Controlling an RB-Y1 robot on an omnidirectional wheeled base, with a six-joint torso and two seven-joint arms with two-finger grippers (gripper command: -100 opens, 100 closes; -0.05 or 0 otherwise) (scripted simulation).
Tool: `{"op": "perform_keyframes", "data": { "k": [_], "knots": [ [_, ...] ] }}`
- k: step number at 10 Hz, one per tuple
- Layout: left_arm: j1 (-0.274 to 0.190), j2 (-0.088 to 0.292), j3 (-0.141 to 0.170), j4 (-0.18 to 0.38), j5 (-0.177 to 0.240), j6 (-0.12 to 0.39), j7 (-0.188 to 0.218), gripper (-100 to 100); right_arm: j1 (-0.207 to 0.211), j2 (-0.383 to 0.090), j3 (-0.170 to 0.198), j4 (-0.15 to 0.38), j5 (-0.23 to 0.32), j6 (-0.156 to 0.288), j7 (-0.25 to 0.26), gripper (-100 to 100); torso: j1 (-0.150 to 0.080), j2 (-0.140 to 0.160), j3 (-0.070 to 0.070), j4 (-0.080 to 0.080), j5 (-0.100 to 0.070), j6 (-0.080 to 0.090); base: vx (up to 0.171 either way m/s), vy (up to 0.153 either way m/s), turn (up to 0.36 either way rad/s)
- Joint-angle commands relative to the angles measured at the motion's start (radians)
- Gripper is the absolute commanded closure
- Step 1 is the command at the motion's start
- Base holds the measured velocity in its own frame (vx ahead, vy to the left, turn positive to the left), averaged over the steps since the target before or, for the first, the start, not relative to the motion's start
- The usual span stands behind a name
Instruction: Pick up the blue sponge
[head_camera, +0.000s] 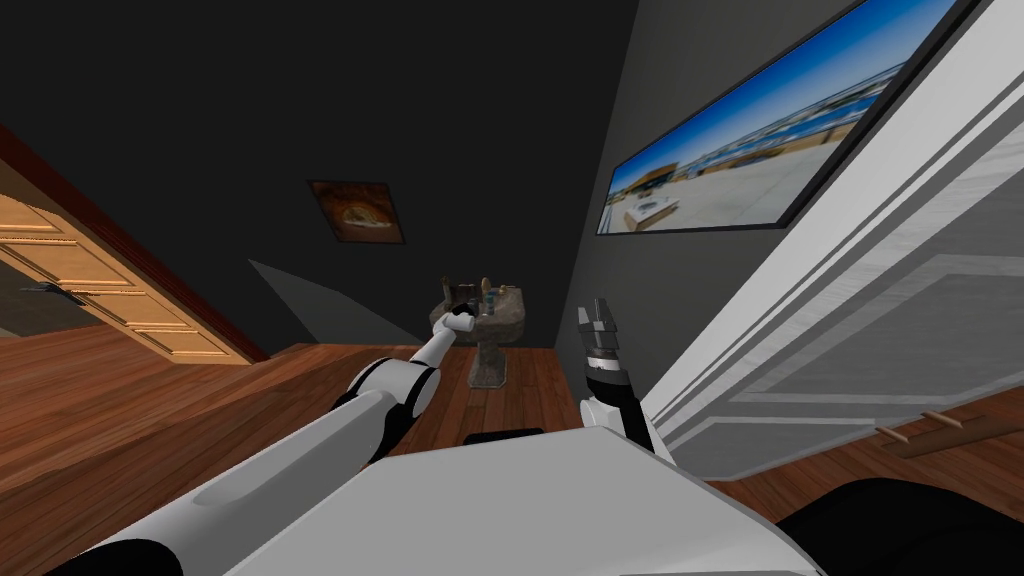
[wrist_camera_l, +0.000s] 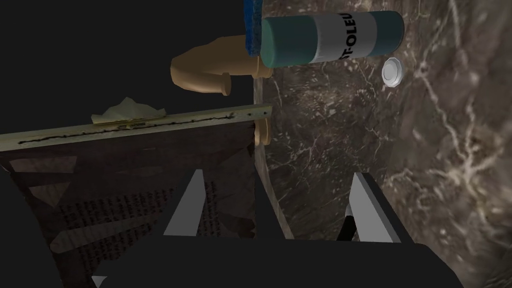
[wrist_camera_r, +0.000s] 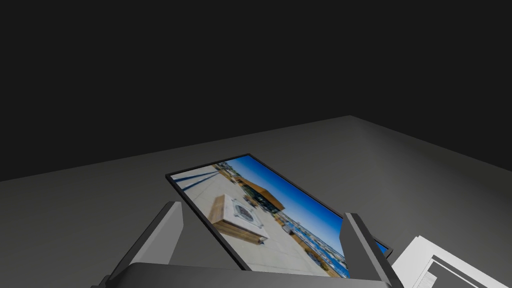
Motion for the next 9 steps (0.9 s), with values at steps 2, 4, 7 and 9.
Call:
{"op": "perform_keyframes", "data": {
  "k": [2,4,7,9],
  "knots": [
    [-0.028,0.009,0.009,-0.024,-0.006,0.011,0.003,-100,0.0,0.0,0.0,0.0,0.0,0.0,0.0,0,-0.001,-0.01,-0.002,0.006,-0.002,0.002,0.092,-0.033,0.004],
    [-0.028,0.009,0.009,-0.024,-0.006,0.011,0.003,-100,0.0,0.0,0.0,0.0,0.0,0.0,0.0,0,0.0,-0.023,-0.004,0.015,-0.005,0.005,0.017,0.002,-0.004],
    [-0.046,0.015,0.011,-0.024,-0.004,0.034,0.006,-100,0.0,0.0,0.0,0.0,0.0,0.0,0.0,0,-0.004,-0.045,-0.006,0.033,-0.011,0.012,0.091,-0.037,-0.007],
    [-0.056,0.019,0.013,-0.024,-0.003,0.049,0.007,-100,0.0,0.0,0.0,0.0,0.0,0.0,0.0,0,-0.004,-0.059,-0.008,0.043,-0.014,0.017,0.049,-0.017,-0.015]
  ]
}}
